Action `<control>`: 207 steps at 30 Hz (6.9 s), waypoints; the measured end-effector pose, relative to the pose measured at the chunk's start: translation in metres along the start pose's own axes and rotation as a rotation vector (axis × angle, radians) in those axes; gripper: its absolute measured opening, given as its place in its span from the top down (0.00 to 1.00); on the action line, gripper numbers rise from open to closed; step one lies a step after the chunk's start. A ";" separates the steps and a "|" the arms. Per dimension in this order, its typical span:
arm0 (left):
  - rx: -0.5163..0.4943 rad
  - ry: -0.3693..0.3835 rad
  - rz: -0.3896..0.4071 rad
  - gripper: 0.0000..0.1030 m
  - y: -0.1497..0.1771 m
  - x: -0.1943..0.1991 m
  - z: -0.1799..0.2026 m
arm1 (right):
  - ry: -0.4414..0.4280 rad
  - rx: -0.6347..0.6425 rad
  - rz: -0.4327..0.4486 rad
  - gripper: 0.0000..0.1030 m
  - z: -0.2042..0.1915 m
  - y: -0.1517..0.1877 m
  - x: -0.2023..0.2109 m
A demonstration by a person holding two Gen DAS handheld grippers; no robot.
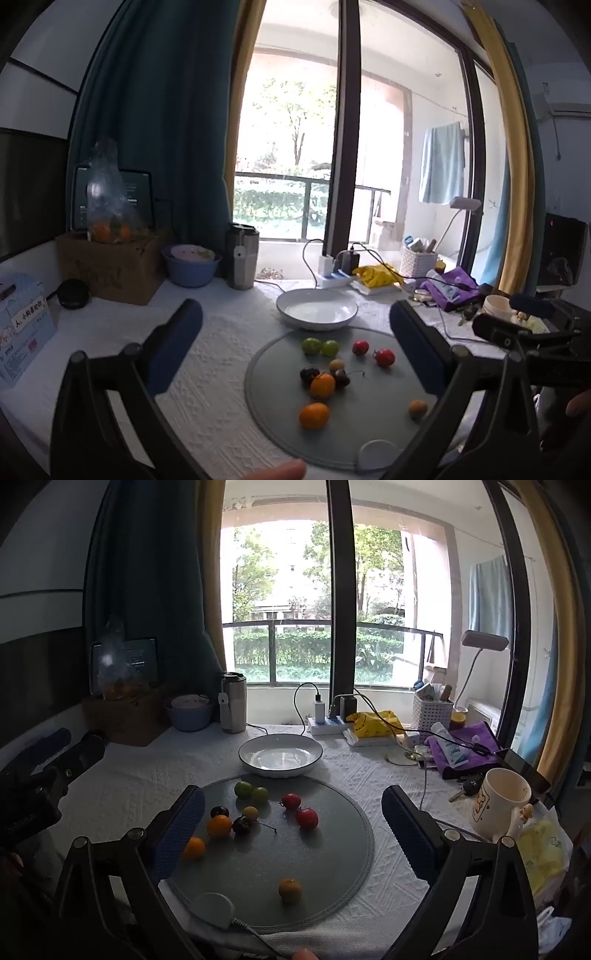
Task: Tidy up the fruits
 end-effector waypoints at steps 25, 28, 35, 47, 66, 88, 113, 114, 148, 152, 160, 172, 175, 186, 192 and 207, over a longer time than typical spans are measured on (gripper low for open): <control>-0.010 0.009 -0.022 0.01 0.001 -0.003 0.007 | 0.006 0.008 0.007 0.04 -0.004 -0.002 0.001; -0.011 0.012 -0.020 0.01 0.001 -0.004 0.007 | 0.005 0.009 0.007 0.04 -0.004 -0.002 0.000; -0.013 0.014 -0.022 0.01 0.002 -0.003 0.008 | 0.005 0.007 0.007 0.04 -0.003 -0.002 0.000; -0.011 0.016 -0.023 0.01 0.000 -0.004 0.007 | 0.003 0.007 0.006 0.04 -0.003 -0.002 0.000; -0.011 0.020 -0.020 0.01 0.001 -0.002 0.008 | -0.007 0.003 0.000 0.04 -0.002 0.000 -0.002; -0.009 0.036 -0.021 0.01 0.003 0.000 0.010 | -0.005 0.006 -0.003 0.04 -0.002 0.001 -0.002; -0.112 0.070 -0.486 0.17 0.118 -0.095 0.033 | -0.070 -0.032 -0.381 0.32 0.017 0.097 -0.094; -0.121 0.074 -0.504 0.20 0.122 -0.099 0.034 | -0.075 -0.032 -0.394 0.35 0.016 0.100 -0.097; -0.135 0.089 -0.538 0.65 0.090 -0.151 0.036 | -0.166 0.053 -0.416 0.73 0.019 0.062 -0.144; -0.125 0.089 -0.522 0.65 0.079 -0.165 0.033 | -0.169 0.058 -0.404 0.73 0.020 0.049 -0.157; -0.076 0.072 -0.491 0.65 0.058 -0.194 0.022 | -0.170 0.061 -0.363 0.73 0.026 0.018 -0.186; -0.031 0.062 -0.475 0.65 0.034 -0.251 0.012 | -0.194 0.061 -0.297 0.73 0.032 -0.031 -0.229; -0.050 0.076 -0.482 0.65 0.029 -0.269 0.016 | -0.196 0.064 -0.283 0.73 0.035 -0.043 -0.239; -0.101 0.119 -0.494 0.65 0.023 -0.328 0.023 | -0.238 0.024 -0.306 0.73 0.042 -0.063 -0.301; -0.095 0.118 -0.568 0.65 0.038 -0.367 0.020 | -0.286 -0.011 -0.372 0.73 0.038 -0.059 -0.340; -0.079 0.145 -0.688 0.65 0.060 -0.419 0.014 | -0.292 -0.074 -0.544 0.73 0.037 -0.033 -0.422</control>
Point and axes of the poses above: each gripper's, at about its wrist camera, not at the fingertips, and x roughly against the way its jaws point, z to its right, y to its underside, the point moved 4 cm from there along -x, roughly the way its jaws point, and after that the axes turned 4 degrees about -y, right-handed, at the moved point
